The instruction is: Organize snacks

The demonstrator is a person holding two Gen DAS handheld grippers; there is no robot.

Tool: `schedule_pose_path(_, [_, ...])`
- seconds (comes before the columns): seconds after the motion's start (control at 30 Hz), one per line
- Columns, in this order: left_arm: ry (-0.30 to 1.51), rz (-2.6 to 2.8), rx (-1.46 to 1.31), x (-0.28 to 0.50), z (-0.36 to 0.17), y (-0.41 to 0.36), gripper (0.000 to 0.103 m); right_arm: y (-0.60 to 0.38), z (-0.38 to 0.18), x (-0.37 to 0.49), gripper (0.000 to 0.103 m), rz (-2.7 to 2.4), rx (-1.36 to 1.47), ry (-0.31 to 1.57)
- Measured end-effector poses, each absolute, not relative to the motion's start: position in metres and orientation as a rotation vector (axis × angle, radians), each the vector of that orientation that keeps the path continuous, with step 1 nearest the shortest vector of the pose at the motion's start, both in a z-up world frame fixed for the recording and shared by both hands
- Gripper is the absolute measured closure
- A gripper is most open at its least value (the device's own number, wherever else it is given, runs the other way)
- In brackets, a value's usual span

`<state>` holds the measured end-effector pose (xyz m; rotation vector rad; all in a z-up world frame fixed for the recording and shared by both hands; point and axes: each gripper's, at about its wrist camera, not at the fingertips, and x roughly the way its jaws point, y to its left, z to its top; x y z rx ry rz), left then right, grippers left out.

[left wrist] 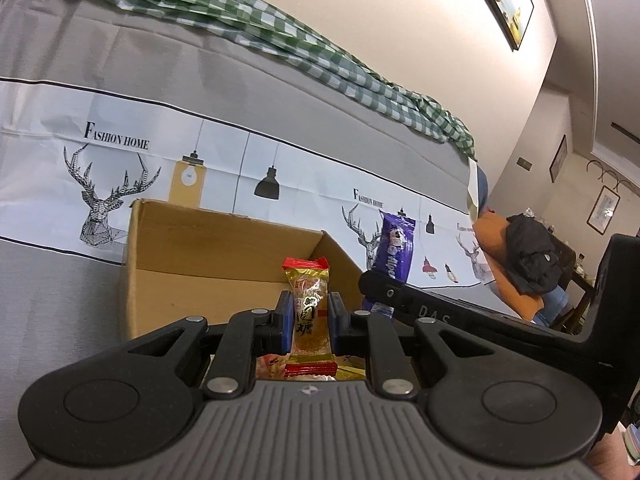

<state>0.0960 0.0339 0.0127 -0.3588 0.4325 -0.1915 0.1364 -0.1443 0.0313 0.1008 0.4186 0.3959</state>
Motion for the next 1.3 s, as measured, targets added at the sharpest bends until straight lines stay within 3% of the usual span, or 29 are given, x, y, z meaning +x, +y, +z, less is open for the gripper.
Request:
schedule_pose_path(0.07, [0.442,-0.203,-0.364,0.097,0.012,0.033,0.083,-0.144,0.031,0.137,0.090,0.394,0.100,0.424])
schedule_pose_path(0.13, [0.461,-0.203,-0.379,0.099,0.010,0.035,0.054,-0.144,0.030,0.138,0.088,0.385,0.104,0.437])
schedule_pose_path(0.17, [0.459,-0.197,-0.375,0.099,0.010,0.035,0.053,-0.145,0.029,0.140,0.085,0.378,0.107,0.448])
schedule_pose_path(0.23, [0.455,-0.187,-0.351,0.097,0.011,0.037,0.053,-0.147,0.028,0.143,0.064,0.366,0.125,0.467])
schedule_pose_path(0.37, [0.439,-0.165,-0.337,0.087,0.013,0.047,0.053,-0.149,0.029,0.143,0.055,0.351,0.145,0.471])
schedule_pose_path(0.47, [0.431,-0.136,-0.337,0.078,0.016,0.056,0.043,-0.151,0.032,0.138,0.048,0.358,0.148,0.464])
schedule_pose_path(0.63, [0.400,-0.117,-0.304,0.053,0.028,0.060,0.023,-0.156,0.043,0.127,0.020,0.398,0.156,0.472])
schedule_pose_path(0.73, [0.373,-0.099,-0.251,0.030,0.039,0.055,0.018,-0.163,0.057,0.120,0.005,0.427,0.143,0.509])
schedule_pose_path(0.87, [0.393,-0.055,-0.264,0.004,0.051,0.046,0.013,-0.182,0.075,0.100,0.001,0.453,0.151,0.523])
schedule_pose_path(0.93, [0.429,-0.025,-0.254,-0.005,0.056,0.037,0.003,-0.193,0.077,0.087,0.001,0.450,0.146,0.525])
schedule_pose_path(1.0, [0.461,-0.002,-0.240,-0.013,0.060,0.027,0.001,-0.202,0.072,0.074,0.001,0.439,0.139,0.530])
schedule_pose_path(1.17, [0.570,0.044,-0.379,-0.030,0.036,0.014,0.000,-0.213,0.041,0.053,0.001,0.374,0.114,0.583])
schedule_pose_path(1.3, [0.727,0.126,-0.280,-0.023,-0.002,0.003,0.000,-0.206,0.031,0.053,0.001,0.347,0.040,0.610])
